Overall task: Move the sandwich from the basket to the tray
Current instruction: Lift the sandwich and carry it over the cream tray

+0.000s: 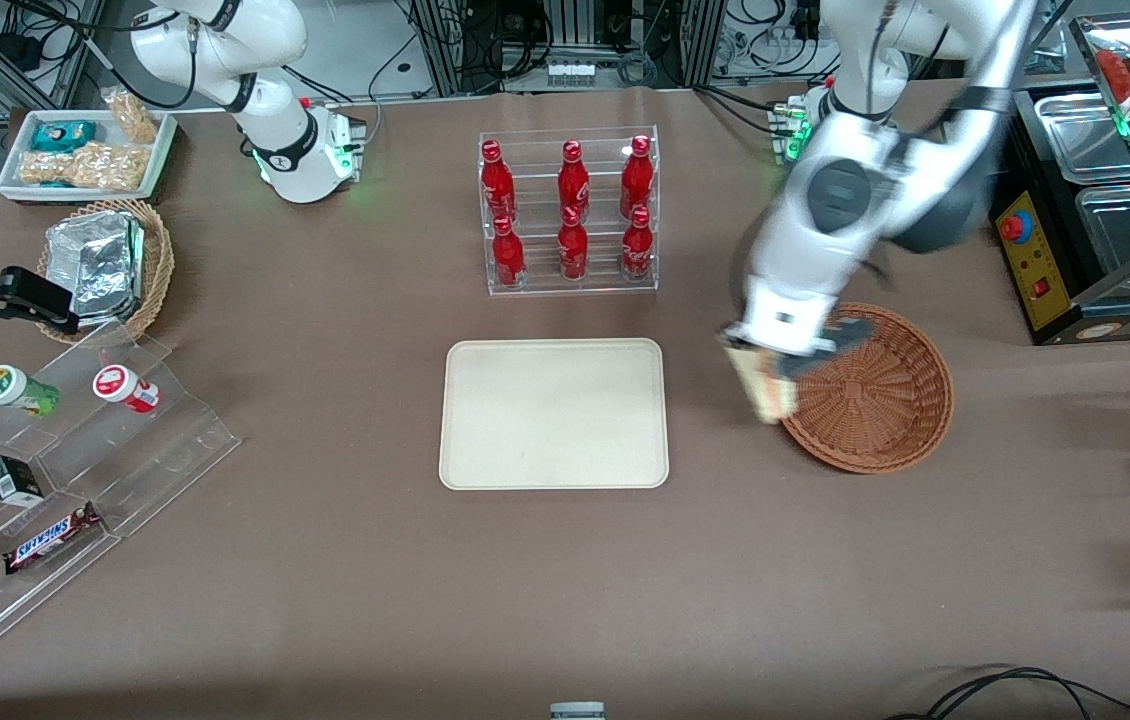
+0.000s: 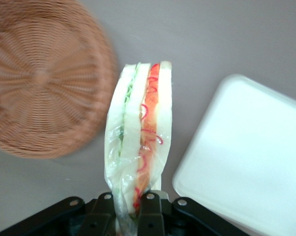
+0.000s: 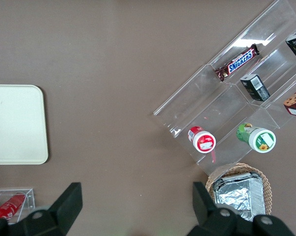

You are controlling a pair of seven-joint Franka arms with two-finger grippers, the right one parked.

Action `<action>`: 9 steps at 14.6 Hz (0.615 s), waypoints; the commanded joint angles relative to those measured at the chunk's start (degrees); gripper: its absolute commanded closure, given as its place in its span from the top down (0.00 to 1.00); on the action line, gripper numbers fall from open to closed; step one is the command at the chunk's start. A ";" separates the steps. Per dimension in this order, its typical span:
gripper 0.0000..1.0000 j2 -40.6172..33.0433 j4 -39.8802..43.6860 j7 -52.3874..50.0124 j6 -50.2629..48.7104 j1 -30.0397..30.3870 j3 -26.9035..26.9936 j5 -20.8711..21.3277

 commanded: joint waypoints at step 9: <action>0.15 35.44 32.87 -0.14 1.98 -19.07 0.95 2.32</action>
